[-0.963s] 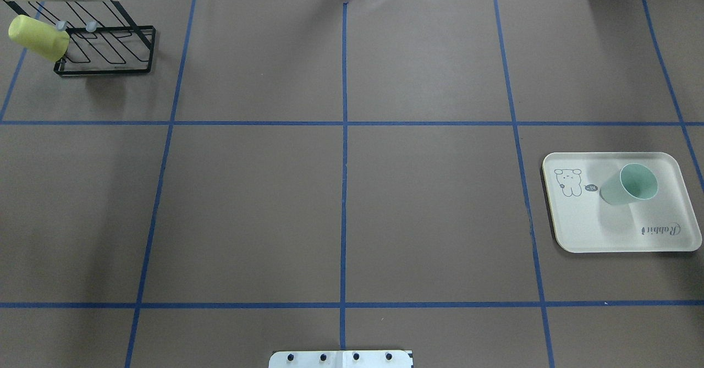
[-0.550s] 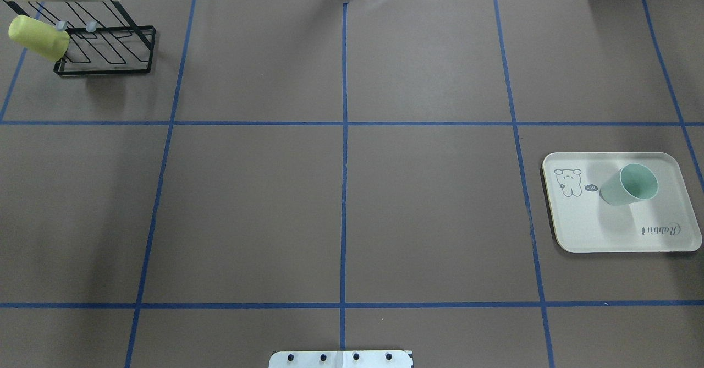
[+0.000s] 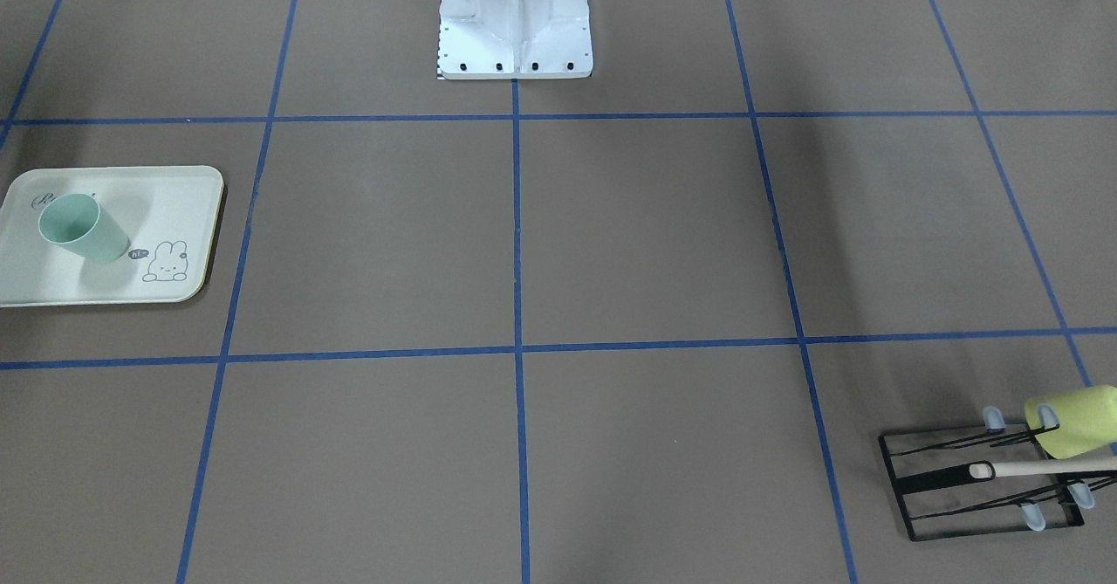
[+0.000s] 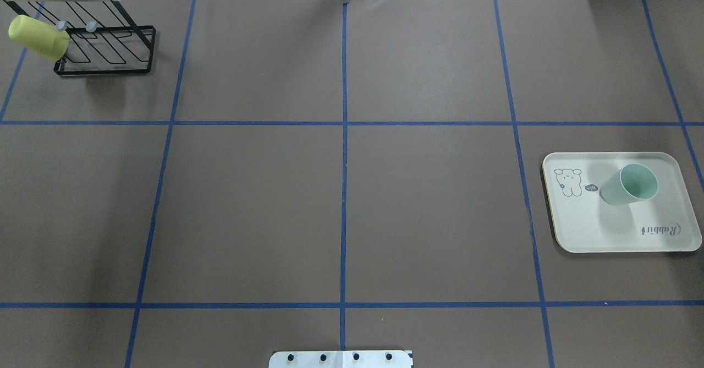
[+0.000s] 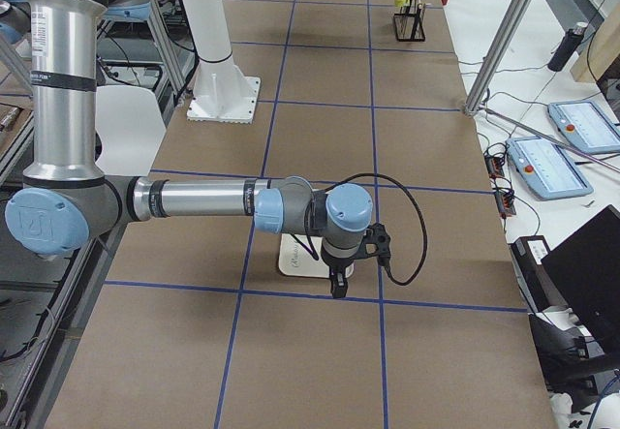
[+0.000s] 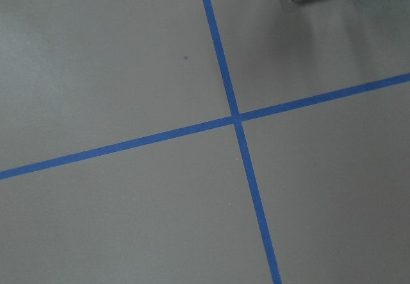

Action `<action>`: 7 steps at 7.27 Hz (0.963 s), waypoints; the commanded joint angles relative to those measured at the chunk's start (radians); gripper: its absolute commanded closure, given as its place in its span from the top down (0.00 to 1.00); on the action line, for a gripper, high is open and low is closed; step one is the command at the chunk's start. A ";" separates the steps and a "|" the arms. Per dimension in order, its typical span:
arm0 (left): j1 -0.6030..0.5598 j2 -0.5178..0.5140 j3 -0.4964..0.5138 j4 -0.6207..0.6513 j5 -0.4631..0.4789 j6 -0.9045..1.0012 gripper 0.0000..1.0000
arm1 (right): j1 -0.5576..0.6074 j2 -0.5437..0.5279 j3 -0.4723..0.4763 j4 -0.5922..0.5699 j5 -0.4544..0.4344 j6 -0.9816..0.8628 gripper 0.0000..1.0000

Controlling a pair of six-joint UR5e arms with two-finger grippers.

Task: Left arm grabs green cup and hands to right arm on tray

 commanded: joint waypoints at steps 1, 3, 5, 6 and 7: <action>-0.004 0.007 -0.002 0.016 0.011 -0.002 1.00 | 0.000 0.001 0.000 0.000 0.002 0.007 1.00; -0.004 0.008 0.001 0.025 0.013 -0.002 1.00 | 0.000 0.003 0.000 0.000 0.002 0.005 1.00; -0.002 0.008 0.003 0.027 0.013 -0.002 1.00 | 0.000 0.003 -0.002 -0.001 0.002 0.005 1.00; -0.004 0.008 0.003 0.027 0.014 -0.002 1.00 | 0.000 0.001 -0.002 0.000 0.002 0.005 1.00; -0.002 0.004 0.004 0.025 0.014 -0.003 1.00 | 0.000 0.003 -0.002 0.000 0.002 0.005 1.00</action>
